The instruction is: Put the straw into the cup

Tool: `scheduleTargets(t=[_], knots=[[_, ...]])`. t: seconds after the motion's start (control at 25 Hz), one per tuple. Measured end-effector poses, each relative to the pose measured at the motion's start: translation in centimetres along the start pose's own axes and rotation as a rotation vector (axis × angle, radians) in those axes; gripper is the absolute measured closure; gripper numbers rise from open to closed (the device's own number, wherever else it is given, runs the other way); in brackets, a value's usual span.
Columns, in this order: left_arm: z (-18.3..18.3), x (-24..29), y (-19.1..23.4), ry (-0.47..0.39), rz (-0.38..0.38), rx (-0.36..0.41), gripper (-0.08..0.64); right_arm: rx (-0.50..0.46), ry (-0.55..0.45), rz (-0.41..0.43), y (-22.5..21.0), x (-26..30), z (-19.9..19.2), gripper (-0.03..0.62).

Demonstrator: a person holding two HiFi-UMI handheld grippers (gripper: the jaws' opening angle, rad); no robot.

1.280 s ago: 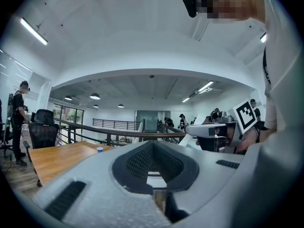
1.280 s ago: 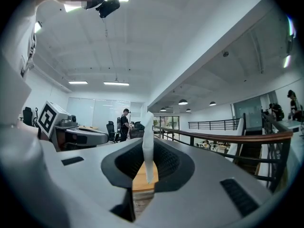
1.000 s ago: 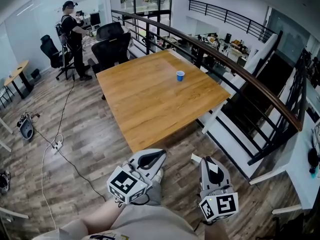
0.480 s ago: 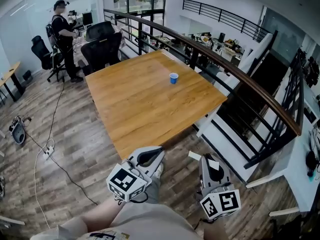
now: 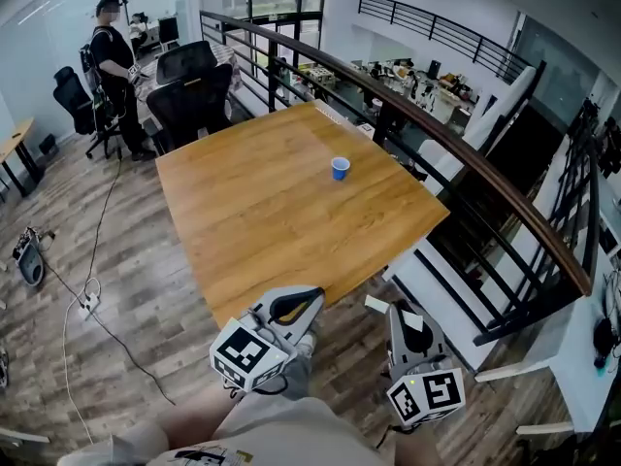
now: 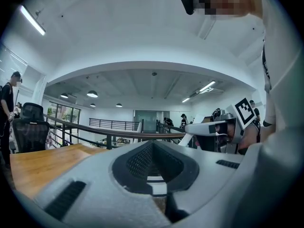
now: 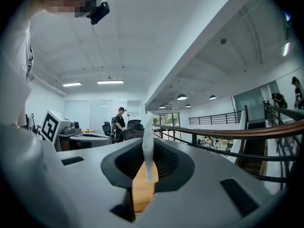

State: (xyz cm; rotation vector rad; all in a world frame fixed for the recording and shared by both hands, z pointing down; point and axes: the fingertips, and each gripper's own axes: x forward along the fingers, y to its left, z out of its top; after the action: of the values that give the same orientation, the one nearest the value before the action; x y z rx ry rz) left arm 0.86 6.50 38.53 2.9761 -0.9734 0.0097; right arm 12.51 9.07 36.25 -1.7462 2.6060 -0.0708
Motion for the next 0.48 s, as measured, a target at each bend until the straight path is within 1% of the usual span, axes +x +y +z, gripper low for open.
scheduleTargets(t=[0.48], knots=[[1.6, 10.6, 12.7, 0.036, -0.023, -0.034, 0.546, 0.006, 0.063, 0.005, -6.4, 15.4, 2.1, 0.54]])
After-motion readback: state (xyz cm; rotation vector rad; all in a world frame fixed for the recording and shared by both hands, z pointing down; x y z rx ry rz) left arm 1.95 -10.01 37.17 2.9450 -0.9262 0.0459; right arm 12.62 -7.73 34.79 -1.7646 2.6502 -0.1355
